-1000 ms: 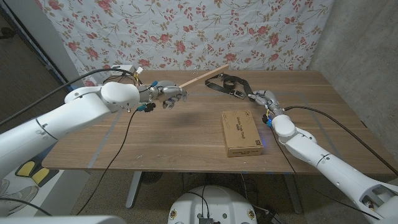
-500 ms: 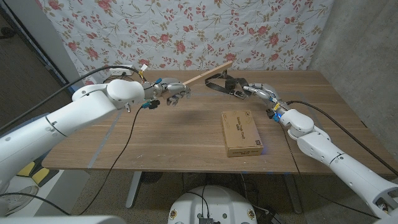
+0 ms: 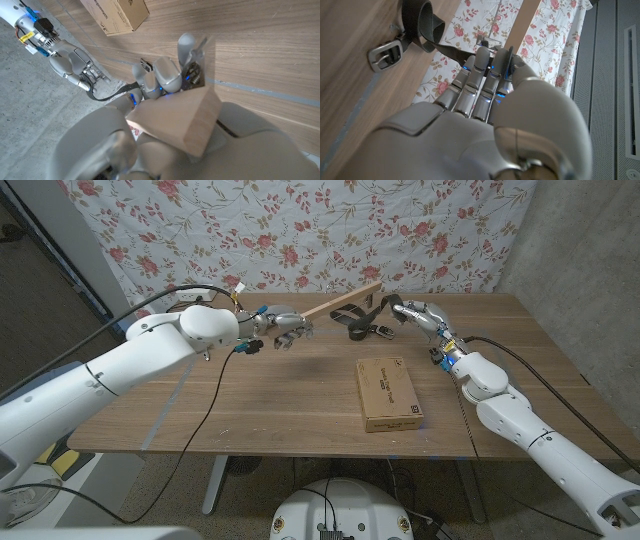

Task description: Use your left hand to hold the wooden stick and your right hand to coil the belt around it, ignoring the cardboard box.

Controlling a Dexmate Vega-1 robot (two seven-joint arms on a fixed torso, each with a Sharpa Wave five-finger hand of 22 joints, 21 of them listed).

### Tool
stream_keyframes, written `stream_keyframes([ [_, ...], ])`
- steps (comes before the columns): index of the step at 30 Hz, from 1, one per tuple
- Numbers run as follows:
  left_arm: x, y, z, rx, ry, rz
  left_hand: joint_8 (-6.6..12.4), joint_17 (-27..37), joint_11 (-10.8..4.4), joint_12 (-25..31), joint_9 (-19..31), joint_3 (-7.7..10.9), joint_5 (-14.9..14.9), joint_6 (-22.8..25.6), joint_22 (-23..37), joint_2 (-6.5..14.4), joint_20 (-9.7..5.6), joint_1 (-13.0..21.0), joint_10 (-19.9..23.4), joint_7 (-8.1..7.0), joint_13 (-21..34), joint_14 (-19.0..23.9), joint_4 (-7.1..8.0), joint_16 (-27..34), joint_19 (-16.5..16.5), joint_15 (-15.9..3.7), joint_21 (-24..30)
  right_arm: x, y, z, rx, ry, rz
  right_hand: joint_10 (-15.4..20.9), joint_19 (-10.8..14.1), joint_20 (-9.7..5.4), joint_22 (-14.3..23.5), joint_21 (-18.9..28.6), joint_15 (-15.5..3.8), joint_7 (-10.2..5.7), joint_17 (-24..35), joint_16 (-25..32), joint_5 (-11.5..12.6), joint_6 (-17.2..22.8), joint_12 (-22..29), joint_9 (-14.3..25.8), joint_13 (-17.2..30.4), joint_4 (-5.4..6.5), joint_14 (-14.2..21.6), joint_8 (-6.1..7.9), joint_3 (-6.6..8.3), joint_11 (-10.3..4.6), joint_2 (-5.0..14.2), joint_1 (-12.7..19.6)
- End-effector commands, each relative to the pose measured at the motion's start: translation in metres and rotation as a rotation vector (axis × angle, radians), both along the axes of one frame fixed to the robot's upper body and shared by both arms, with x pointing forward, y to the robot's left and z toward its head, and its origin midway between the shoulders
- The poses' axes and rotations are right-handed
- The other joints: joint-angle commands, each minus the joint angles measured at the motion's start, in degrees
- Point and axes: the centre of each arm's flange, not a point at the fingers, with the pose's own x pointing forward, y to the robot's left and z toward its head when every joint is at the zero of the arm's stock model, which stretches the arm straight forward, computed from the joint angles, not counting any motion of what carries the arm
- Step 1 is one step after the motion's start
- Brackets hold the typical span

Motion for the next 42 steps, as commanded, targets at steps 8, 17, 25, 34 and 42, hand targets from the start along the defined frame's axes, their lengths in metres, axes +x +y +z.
stream_keyframes([
  [8,-0.005,-0.008,-0.009,0.023,0.054,-0.067,0.48,-0.1,-0.2,0.29,-0.08,0.87,0.08,1.7,0.0,-0.01,-0.55,-0.74,-0.23,1.92,0.09,-0.09,0.25,-0.26,-0.35,-0.18,0.39,0.022,0.019,0.052,0.072,-0.021,-0.126,0.62,0.17,0.83,0.31,1.43,-7.35,0.86,-0.06,1.62,-0.14,1.51,0.55,13.94,0.27,1.56,0.27,5.28,1.74,0.39,2.97,3.89],
  [17,-0.003,-0.006,-0.014,0.048,0.097,-0.075,0.51,-0.19,-0.14,0.3,-0.33,0.94,0.06,1.63,-0.12,-0.02,-0.48,-0.88,-0.3,1.91,0.09,-0.26,0.22,-0.44,-0.39,-0.18,0.43,0.021,0.031,0.071,0.066,-0.052,-0.152,0.56,-0.04,0.88,0.36,2.13,-7.34,0.85,0.5,2.28,-0.25,1.74,0.71,13.87,0.33,1.74,-0.16,5.06,2.02,0.38,2.91,4.12],
  [25,0.002,-0.006,-0.013,0.043,0.073,-0.047,0.7,-0.54,-0.24,0.27,-0.29,1.03,0.05,1.49,-0.16,0.0,-0.55,-0.98,-0.47,1.98,0.08,-0.15,0.18,-0.73,-0.44,-0.1,0.5,0.005,0.037,0.079,0.041,-0.1,-0.055,2.25,1.55,2.44,0.32,3.76,-7.01,2.11,1.05,4.32,-0.13,3.02,1.11,14.03,-0.38,1.05,0.4,5.38,2.46,1.35,2.77,5.29],
  [34,0.015,-0.011,-0.008,0.031,0.024,-0.014,0.79,-0.71,-0.17,0.28,-0.62,1.16,0.05,1.6,-0.16,0.0,-0.46,-1.09,-0.46,1.94,0.07,-0.12,0.17,-1.05,-0.36,-0.13,0.6,-0.032,0.051,0.092,-0.039,-0.18,-0.007,3.22,2.03,4.47,0.03,4.98,-5.62,3.88,0.58,4.22,0.76,4.08,1.4,13.77,-0.71,-0.41,0.89,5.45,4.03,3.01,1.77,6.61],
  [42,0.028,-0.022,-0.003,0.003,-0.022,-0.013,1.07,-0.45,-0.25,0.3,-0.45,1.27,0.04,1.41,-0.17,0.0,-0.69,-1.21,-0.23,1.94,0.06,0.15,0.17,-0.99,-0.11,-0.19,0.68,-0.059,0.065,0.105,-0.107,-0.223,0.026,4.21,2.36,5.11,-0.14,5.73,-4.94,4.44,0.54,4.41,0.95,4.72,1.71,13.72,-0.84,-0.98,2.0,5.52,4.74,3.29,1.27,6.76],
])
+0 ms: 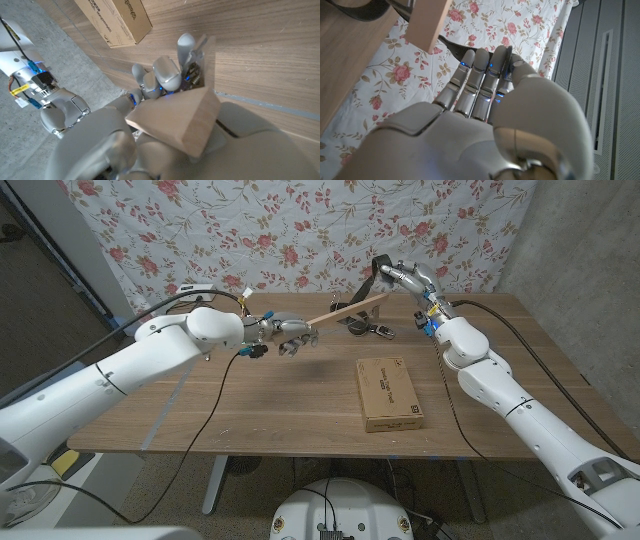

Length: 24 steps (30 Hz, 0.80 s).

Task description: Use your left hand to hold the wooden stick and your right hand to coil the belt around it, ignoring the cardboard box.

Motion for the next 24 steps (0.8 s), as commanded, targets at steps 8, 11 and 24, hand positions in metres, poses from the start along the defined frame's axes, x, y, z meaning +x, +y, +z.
stream_keyframes([
  [8,0.023,-0.019,0.016,-0.082,-0.12,0.026,0.71,0.08,0.0,0.2,0.11,0.84,0.16,1.43,0.31,0.01,-0.75,-0.59,0.07,1.85,0.02,0.6,0.12,-0.13,0.26,0.02,0.43,-0.048,0.017,0.012,-0.125,-0.073,0.094,1.95,0.38,1.59,-0.16,1.47,-3.65,5.57,0.28,0.68,0.09,5.61,1.24,14.16,0.71,-1.34,2.06,5.93,1.75,1.27,3.0,4.47],
  [11,0.026,-0.021,0.021,-0.109,-0.136,0.03,0.64,0.24,-0.13,0.21,-0.18,0.88,0.15,1.46,0.26,-0.01,-0.88,-0.64,0.17,1.9,0.03,0.62,0.11,-0.06,0.34,0.02,0.39,-0.05,0.005,0.004,-0.11,-0.069,0.083,2.52,0.4,1.84,-0.23,1.84,-3.6,5.92,0.34,0.95,-0.3,6.04,1.49,14.41,0.85,-1.68,2.64,6.14,2.18,1.51,2.7,4.42],
  [24,0.026,-0.027,0.035,-0.146,-0.167,0.026,1.14,0.57,-0.08,0.21,0.02,1.07,0.09,1.43,0.31,0.06,-1.0,-0.75,0.46,1.82,0.01,1.19,0.09,0.24,0.78,-0.03,0.47,-0.022,-0.053,-0.07,0.055,0.081,0.026,2.99,-0.23,1.89,-0.43,2.9,-3.41,6.37,0.51,1.29,-2.12,6.75,1.65,14.92,1.06,-2.2,2.54,6.31,3.64,1.93,2.31,3.7],
])
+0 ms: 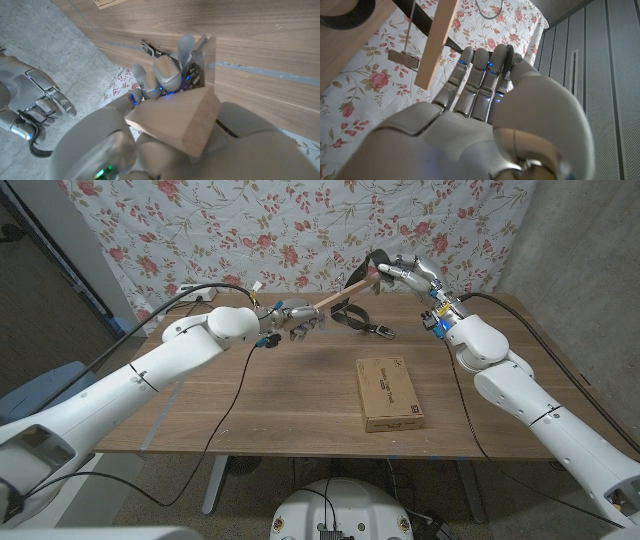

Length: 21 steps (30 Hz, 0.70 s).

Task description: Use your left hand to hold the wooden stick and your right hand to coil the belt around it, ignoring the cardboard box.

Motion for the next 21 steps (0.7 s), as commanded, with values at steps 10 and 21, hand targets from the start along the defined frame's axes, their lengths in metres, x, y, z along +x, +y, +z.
stream_keyframes([
  [10,-0.003,-0.016,0.025,-0.027,-0.047,-0.026,0.68,0.26,-0.1,0.22,0.06,0.8,0.04,1.71,0.4,0.25,-1.08,-0.65,0.66,1.67,0.06,0.5,0.15,0.2,0.79,0.09,0.44,0.073,-0.058,-0.149,0.227,0.339,-0.038,0.71,-1.12,-0.08,-0.02,1.33,-1.81,5.88,0.4,0.81,-1.58,6.16,0.36,14.84,-0.07,-0.76,-0.03,5.84,2.09,1.06,2.77,2.91],
  [21,-0.006,-0.027,0.029,-0.02,-0.004,-0.081,0.82,0.25,-0.07,0.24,-0.01,0.93,-0.05,1.53,0.29,0.29,-1.19,-0.7,0.83,1.6,0.05,0.64,0.14,0.31,0.98,0.09,0.34,0.097,-0.063,-0.18,0.239,0.42,-0.124,-0.35,-2.13,-0.3,-0.14,2.17,-1.88,5.76,0.69,1.73,-2.47,5.92,0.12,14.94,0.17,-0.84,-1.55,5.34,3.0,1.31,2.86,2.69],
])
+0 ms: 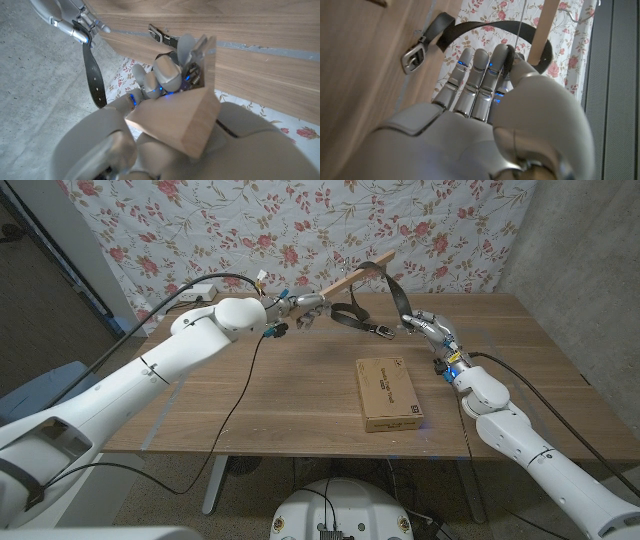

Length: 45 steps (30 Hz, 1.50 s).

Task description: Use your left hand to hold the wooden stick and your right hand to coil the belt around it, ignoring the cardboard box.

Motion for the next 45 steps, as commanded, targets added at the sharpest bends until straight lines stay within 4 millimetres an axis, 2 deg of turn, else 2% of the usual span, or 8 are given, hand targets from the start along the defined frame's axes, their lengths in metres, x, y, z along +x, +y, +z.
stream_keyframes([
  [1,-0.002,-0.014,0.005,0.01,0.06,-0.069,0.47,0.04,-0.1,0.25,0.11,0.63,-0.06,1.5,0.02,0.15,-1.04,-0.24,0.64,1.81,0.09,0.36,0.28,0.25,0.74,-0.2,0.33,0.028,-0.008,-0.049,0.022,0.126,-0.09,-0.36,-0.6,-0.19,0.12,0.47,-2.18,5.79,0.17,0.58,-0.31,5.88,-0.13,14.94,0.04,0.01,-0.87,5.29,0.66,0.07,2.9,2.59],
  [11,-0.009,-0.022,0.012,0.044,0.102,-0.114,0.62,0.1,-0.08,0.23,-0.01,0.83,-0.16,1.46,-0.02,0.24,-1.16,-0.2,0.71,1.99,0.11,0.32,0.24,0.37,1.03,-0.23,0.38,0.048,-0.008,-0.062,-0.028,0.191,-0.213,-0.49,-0.94,-0.27,-0.04,1.21,-2.06,5.44,-0.12,0.75,-0.53,5.77,-0.52,14.5,-0.59,-0.07,-1.13,4.67,1.53,0.17,2.92,2.41],
  [19,-0.016,-0.029,0.014,0.071,0.13,-0.158,0.77,0.07,-0.09,0.22,0.01,0.92,-0.26,1.38,-0.1,0.22,-1.27,-0.2,0.69,1.94,0.1,0.3,0.23,0.41,1.05,-0.22,0.31,0.068,-0.017,-0.058,-0.063,0.229,-0.286,-1.15,-1.35,-0.61,-0.19,1.73,-2.4,5.19,0.16,1.79,-0.77,5.53,-0.6,14.32,-0.46,0.2,-1.93,4.25,1.55,-0.11,3.41,2.12],
  [24,-0.02,-0.033,0.012,0.102,0.173,-0.199,0.76,0.28,-0.17,0.23,-0.08,0.98,-0.31,1.27,-0.08,0.24,-1.32,-0.19,0.71,1.82,0.11,0.37,0.23,0.59,1.05,-0.25,0.34,0.084,-0.017,-0.051,-0.101,0.251,-0.329,-2.58,-2.15,-1.17,-0.38,2.15,-2.69,4.45,0.13,2.74,-0.81,4.67,-0.86,14.35,-0.26,0.52,-3.06,3.75,1.35,-0.59,3.92,1.74],
  [31,-0.028,-0.032,0.011,0.131,0.2,-0.215,0.76,0.02,-0.15,0.18,-0.18,1.05,-0.36,1.16,-0.12,0.26,-1.31,-0.18,0.41,1.95,0.11,0.01,0.22,0.31,1.04,-0.24,0.31,0.1,-0.014,-0.035,-0.129,0.249,-0.361,-3.92,-2.78,-1.91,-0.63,2.66,-3.27,3.6,-0.05,3.47,-0.67,3.79,-1.14,14.34,-0.2,0.98,-4.2,3.27,0.99,-1.27,4.53,1.24],
  [37,-0.032,-0.027,0.008,0.141,0.231,-0.21,0.79,-0.18,-0.18,0.2,-0.31,1.13,-0.43,1.14,-0.11,0.28,-1.36,-0.16,0.37,2.01,0.11,-0.06,0.22,0.11,0.99,-0.25,0.33,0.109,-0.009,-0.012,-0.103,0.225,-0.355,-4.25,-2.99,-1.98,-0.87,3.17,-3.51,3.01,-0.14,3.97,-0.49,3.63,-1.12,14.13,-0.25,1.11,-4.99,3.02,0.78,-1.55,4.84,1.12],
  [45,-0.028,-0.031,0.004,0.154,0.261,-0.237,0.76,-0.23,-0.23,0.21,-0.54,1.23,-0.52,1.12,-0.23,0.29,-1.43,-0.15,0.35,2.17,0.11,-0.04,0.22,-0.01,1.06,-0.25,0.29,0.112,0.005,0.027,-0.128,0.166,-0.36,-4.6,-3.21,-2.23,-1.21,3.83,-3.69,3.17,-0.52,4.53,-0.3,3.62,-0.98,13.89,-0.3,1.33,-5.47,2.81,0.38,-1.58,5.18,0.92],
])
